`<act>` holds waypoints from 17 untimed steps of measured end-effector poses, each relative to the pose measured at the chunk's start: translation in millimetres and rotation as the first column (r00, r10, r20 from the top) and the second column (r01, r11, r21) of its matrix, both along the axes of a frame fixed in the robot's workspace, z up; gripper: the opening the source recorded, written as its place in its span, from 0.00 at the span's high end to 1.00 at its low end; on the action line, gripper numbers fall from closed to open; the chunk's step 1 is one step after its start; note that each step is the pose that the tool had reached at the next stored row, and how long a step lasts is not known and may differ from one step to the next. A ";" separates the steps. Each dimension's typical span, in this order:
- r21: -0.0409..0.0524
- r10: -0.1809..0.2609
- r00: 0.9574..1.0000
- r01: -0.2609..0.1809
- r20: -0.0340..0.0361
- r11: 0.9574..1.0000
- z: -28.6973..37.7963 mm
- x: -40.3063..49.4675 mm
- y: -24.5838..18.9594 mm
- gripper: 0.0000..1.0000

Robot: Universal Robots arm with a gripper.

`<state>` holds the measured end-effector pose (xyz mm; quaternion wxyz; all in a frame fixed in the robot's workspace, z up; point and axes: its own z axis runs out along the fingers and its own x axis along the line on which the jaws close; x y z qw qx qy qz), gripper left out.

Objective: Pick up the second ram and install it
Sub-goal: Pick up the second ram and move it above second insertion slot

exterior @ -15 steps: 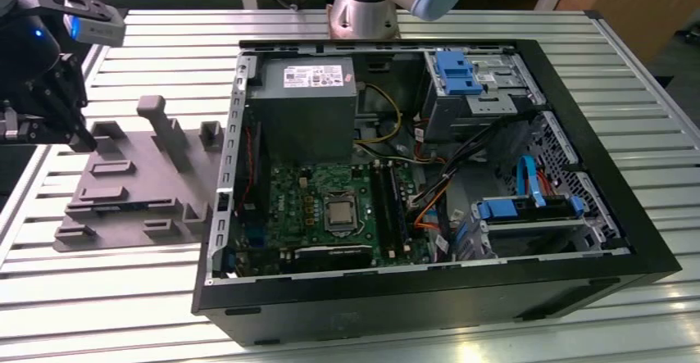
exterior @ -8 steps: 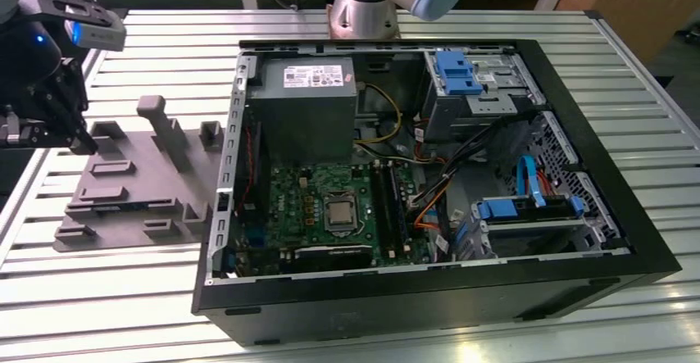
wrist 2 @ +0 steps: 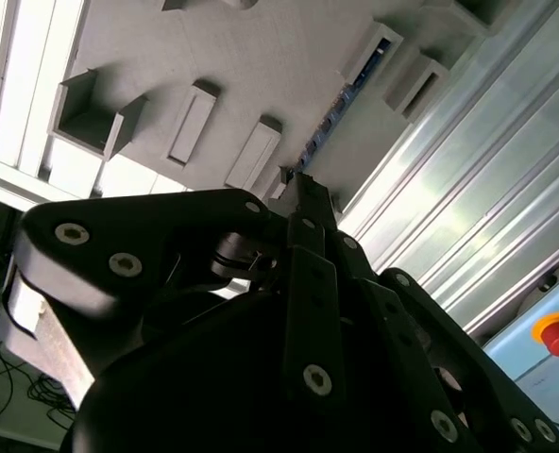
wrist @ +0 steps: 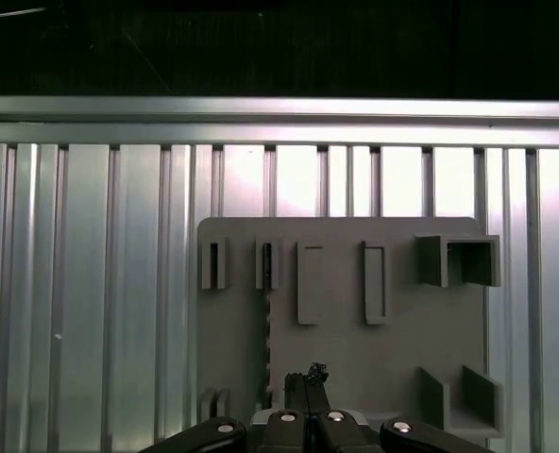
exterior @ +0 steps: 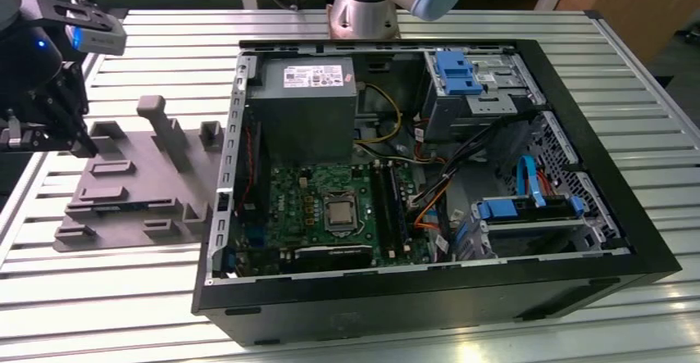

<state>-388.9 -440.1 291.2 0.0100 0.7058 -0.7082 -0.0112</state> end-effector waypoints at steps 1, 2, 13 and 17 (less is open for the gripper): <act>0.000 0.000 1.000 0.000 0.000 1.000 -0.6 -0.1 -0.1 0.89; 0.000 0.000 1.000 0.000 0.000 1.000 -1.2 -0.3 -0.2 0.89; 0.000 0.000 1.000 0.000 0.000 1.000 -9.9 -1.9 -1.6 0.89; 0.000 0.000 1.000 0.000 0.000 1.000 -12.9 -2.6 -1.8 0.89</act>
